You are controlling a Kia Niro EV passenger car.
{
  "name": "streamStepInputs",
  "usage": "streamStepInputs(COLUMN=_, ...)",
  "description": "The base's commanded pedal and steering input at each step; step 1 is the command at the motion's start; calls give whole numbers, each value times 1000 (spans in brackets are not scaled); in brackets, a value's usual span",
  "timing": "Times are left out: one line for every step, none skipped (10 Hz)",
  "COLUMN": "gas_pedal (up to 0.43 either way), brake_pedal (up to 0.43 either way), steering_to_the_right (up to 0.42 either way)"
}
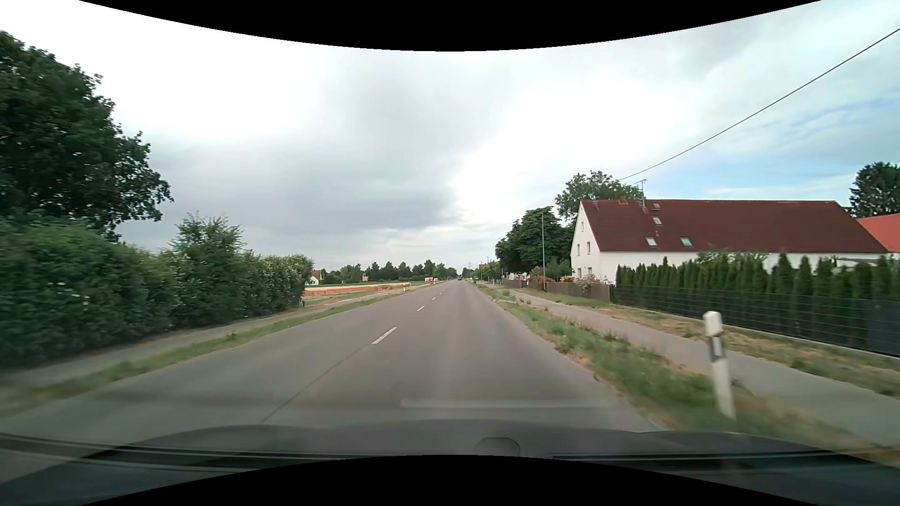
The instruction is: Follow the waypoints while adhering to traffic rules and regulations
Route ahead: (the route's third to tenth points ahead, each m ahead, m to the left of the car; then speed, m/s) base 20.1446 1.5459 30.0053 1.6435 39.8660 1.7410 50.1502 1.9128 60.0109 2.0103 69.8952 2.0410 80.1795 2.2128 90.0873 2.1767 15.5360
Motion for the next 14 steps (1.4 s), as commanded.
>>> streamStepInputs(gas_pedal=157, brake_pedal=0, steering_to_the_right=0)
streamStepInputs(gas_pedal=157, brake_pedal=0, steering_to_the_right=0)
streamStepInputs(gas_pedal=157, brake_pedal=0, steering_to_the_right=0)
streamStepInputs(gas_pedal=157, brake_pedal=0, steering_to_the_right=-1)
streamStepInputs(gas_pedal=157, brake_pedal=0, steering_to_the_right=-1)
streamStepInputs(gas_pedal=157, brake_pedal=0, steering_to_the_right=-1)
streamStepInputs(gas_pedal=157, brake_pedal=0, steering_to_the_right=-1)
streamStepInputs(gas_pedal=157, brake_pedal=0, steering_to_the_right=-2)
streamStepInputs(gas_pedal=157, brake_pedal=0, steering_to_the_right=-1)
streamStepInputs(gas_pedal=157, brake_pedal=0, steering_to_the_right=-1)
streamStepInputs(gas_pedal=157, brake_pedal=0, steering_to_the_right=-1)
streamStepInputs(gas_pedal=157, brake_pedal=0, steering_to_the_right=-2)
streamStepInputs(gas_pedal=157, brake_pedal=0, steering_to_the_right=-5)
streamStepInputs(gas_pedal=157, brake_pedal=0, steering_to_the_right=-12)
